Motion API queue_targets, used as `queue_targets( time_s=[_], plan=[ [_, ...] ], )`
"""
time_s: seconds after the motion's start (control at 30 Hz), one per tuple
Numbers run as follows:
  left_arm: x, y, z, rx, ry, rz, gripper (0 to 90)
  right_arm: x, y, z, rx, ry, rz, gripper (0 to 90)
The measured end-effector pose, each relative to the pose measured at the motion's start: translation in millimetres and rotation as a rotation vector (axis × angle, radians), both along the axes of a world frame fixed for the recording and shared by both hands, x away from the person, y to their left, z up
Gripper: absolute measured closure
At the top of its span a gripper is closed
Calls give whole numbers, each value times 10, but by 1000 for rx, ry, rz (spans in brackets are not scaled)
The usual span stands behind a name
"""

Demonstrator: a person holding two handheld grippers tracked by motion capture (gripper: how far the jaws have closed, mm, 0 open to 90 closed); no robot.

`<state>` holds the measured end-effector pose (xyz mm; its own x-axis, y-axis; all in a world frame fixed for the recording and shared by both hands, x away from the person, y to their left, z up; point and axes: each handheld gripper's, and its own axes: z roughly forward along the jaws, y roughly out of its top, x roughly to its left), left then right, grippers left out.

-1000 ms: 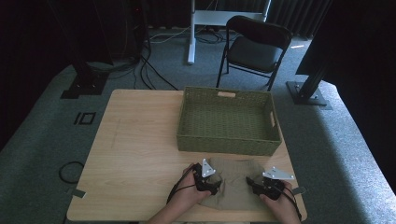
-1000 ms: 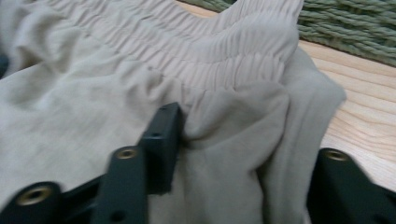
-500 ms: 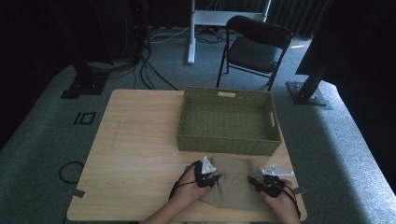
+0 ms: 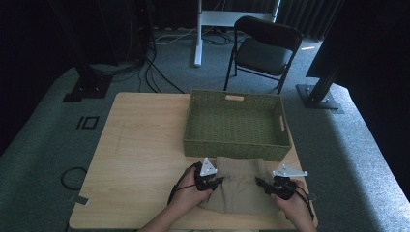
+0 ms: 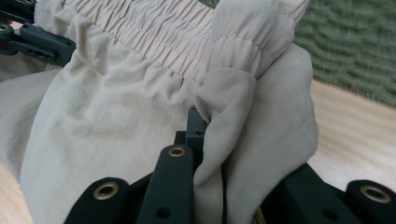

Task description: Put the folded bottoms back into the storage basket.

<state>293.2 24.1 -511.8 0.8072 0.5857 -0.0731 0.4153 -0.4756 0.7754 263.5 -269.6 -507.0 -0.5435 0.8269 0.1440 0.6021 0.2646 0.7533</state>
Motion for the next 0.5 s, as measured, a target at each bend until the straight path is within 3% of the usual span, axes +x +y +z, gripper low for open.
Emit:
queue_targets(
  time_s=[0.13,0.5],
  plan=[
    [2,67,129,-7,-22,-7,758,-3,23,118,28,-20,13,791],
    [102,189,346,-34,-7,-25,767,66,67,333,62,-46,44,793]
  ],
)
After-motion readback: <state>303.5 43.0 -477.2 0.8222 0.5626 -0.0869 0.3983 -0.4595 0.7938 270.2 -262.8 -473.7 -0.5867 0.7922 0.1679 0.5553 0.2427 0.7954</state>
